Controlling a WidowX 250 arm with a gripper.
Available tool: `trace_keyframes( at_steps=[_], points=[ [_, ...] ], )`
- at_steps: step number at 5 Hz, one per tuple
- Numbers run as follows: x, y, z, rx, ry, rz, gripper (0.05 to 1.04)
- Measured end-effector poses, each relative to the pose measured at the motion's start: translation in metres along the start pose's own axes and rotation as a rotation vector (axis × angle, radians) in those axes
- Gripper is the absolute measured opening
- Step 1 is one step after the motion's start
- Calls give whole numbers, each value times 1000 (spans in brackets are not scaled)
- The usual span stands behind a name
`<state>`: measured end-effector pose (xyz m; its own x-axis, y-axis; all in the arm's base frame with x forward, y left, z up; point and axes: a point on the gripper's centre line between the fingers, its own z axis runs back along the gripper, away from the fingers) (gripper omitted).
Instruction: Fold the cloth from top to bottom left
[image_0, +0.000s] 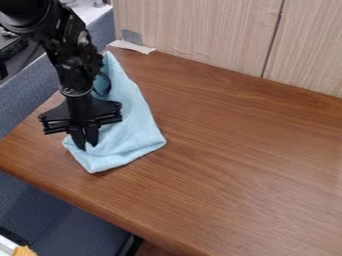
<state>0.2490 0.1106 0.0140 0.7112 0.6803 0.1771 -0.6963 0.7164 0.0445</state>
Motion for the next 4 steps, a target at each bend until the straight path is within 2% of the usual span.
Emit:
trace_keyframes(
  at_steps=[1,2,3,4],
  points=[
    [4,-1,7,-11,-27,-23,457],
    [4,-2,17,-52,-44,-25,766],
    [2,-2,21,-74,-51,-34,997],
    [1,-1,33,-102,-83,-43,1008]
  ],
)
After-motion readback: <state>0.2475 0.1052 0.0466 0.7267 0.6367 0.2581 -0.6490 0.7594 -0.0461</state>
